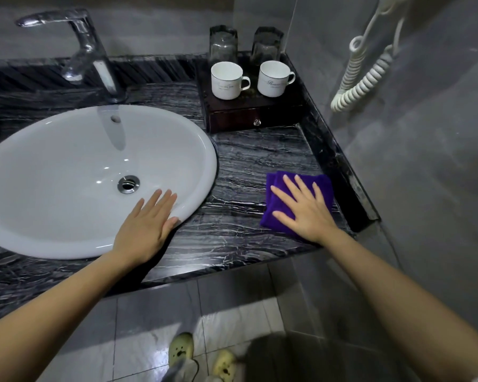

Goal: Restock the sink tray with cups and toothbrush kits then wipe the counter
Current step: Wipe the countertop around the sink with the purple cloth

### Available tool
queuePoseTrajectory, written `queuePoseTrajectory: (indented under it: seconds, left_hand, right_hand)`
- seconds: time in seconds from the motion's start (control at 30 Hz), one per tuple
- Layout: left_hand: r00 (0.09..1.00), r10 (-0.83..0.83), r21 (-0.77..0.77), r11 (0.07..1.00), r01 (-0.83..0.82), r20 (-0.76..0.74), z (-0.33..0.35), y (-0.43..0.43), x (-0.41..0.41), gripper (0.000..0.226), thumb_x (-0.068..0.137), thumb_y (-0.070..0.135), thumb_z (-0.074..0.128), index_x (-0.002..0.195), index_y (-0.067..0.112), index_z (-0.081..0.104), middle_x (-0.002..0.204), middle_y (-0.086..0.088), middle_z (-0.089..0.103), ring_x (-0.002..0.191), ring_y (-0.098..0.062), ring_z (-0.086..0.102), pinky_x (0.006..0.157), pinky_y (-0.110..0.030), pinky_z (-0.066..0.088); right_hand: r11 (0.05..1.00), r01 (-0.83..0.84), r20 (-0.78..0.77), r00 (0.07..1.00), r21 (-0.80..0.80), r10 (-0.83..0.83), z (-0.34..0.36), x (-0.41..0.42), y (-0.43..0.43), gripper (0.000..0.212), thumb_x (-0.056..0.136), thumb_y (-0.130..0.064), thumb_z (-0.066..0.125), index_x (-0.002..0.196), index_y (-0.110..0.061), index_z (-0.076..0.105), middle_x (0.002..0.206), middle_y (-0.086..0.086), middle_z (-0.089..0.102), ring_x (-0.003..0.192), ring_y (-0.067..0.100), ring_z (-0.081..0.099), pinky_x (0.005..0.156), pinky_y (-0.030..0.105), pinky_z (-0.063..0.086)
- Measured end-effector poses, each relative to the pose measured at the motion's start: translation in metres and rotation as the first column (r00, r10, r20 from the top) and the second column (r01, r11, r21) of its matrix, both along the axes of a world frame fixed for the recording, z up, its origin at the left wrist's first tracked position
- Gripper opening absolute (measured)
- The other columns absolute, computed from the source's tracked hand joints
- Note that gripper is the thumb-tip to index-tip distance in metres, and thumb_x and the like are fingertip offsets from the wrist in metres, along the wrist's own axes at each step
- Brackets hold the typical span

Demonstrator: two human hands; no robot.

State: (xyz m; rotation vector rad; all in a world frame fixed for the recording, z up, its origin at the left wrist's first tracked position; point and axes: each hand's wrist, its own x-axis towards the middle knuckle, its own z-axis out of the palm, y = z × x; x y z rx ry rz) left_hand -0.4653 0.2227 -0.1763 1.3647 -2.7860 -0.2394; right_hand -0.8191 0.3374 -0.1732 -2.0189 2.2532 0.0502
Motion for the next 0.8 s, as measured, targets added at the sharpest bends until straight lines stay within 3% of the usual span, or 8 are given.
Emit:
queuePoseTrajectory:
  seconds: [0.3, 0.43, 0.53, 0.63, 0.8]
  left_hand:
    - [1.0, 0.007, -0.005, 1.0, -0.007, -0.013, -0.003, -0.001, 0.0, 0.06, 0.095, 0.047, 0.012, 0.147, 0.018, 0.02, 0.156, 0.001, 0.02, 0.145, -0.015, 0.009, 0.118, -0.04, 0.012]
    - [1.0, 0.002, -0.026, 1.0, -0.002, -0.003, -0.002, -0.001, 0.0, 0.06, 0.095, 0.046, 0.013, 0.146, 0.016, 0.023, 0.155, -0.002, 0.023, 0.145, -0.017, 0.012, 0.117, -0.042, 0.014]
    - [1.0, 0.009, -0.022, 1.0, -0.009, 0.009, 0.0, 0.0, 0.0, 0.063, 0.092, 0.047, 0.013, 0.147, 0.017, 0.021, 0.156, -0.001, 0.02, 0.145, -0.017, 0.01, 0.117, -0.04, 0.011]
    - [1.0, 0.012, -0.028, 1.0, -0.012, 0.015, 0.001, 0.001, -0.001, 0.058, 0.095, 0.043, 0.02, 0.147, 0.016, 0.021, 0.156, -0.003, 0.02, 0.145, -0.018, 0.011, 0.118, -0.041, 0.011]
    - [1.0, 0.013, -0.017, 1.0, -0.013, 0.011, 0.002, 0.002, -0.001, 0.055, 0.097, 0.039, 0.026, 0.147, 0.016, 0.021, 0.156, -0.003, 0.02, 0.145, -0.018, 0.01, 0.119, -0.041, 0.012]
  right_hand:
    - [0.975, 0.21, 0.039, 0.978, -0.072, -0.207, -0.009, 0.037, -0.011, 0.068, 0.09, -0.06, 0.021, 0.149, -0.026, 0.016, 0.16, 0.0, 0.012, 0.147, 0.024, 0.008, 0.117, 0.052, 0.005]
    - [0.982, 0.176, 0.054, 0.984, -0.073, -0.172, -0.009, 0.083, 0.007, 0.067, 0.09, -0.057, 0.021, 0.149, -0.025, 0.016, 0.16, 0.001, 0.012, 0.147, 0.025, 0.008, 0.117, 0.052, 0.004]
    - [0.995, 0.06, 0.081, 0.995, -0.074, -0.054, -0.008, 0.099, 0.026, 0.063, 0.092, -0.054, 0.025, 0.148, -0.027, 0.018, 0.159, -0.002, 0.013, 0.148, 0.023, 0.008, 0.117, 0.049, 0.003]
    - [0.996, -0.047, 0.044, 0.998, -0.074, 0.05, -0.006, 0.078, 0.049, 0.061, 0.091, -0.057, 0.025, 0.147, -0.033, 0.021, 0.158, -0.006, 0.017, 0.147, 0.02, 0.011, 0.117, 0.046, 0.006]
    - [0.999, 0.036, -0.008, 0.999, -0.032, -0.036, -0.002, 0.013, 0.053, 0.064, 0.087, -0.063, 0.031, 0.145, -0.039, 0.021, 0.158, -0.008, 0.016, 0.147, 0.019, 0.011, 0.116, 0.047, 0.01]
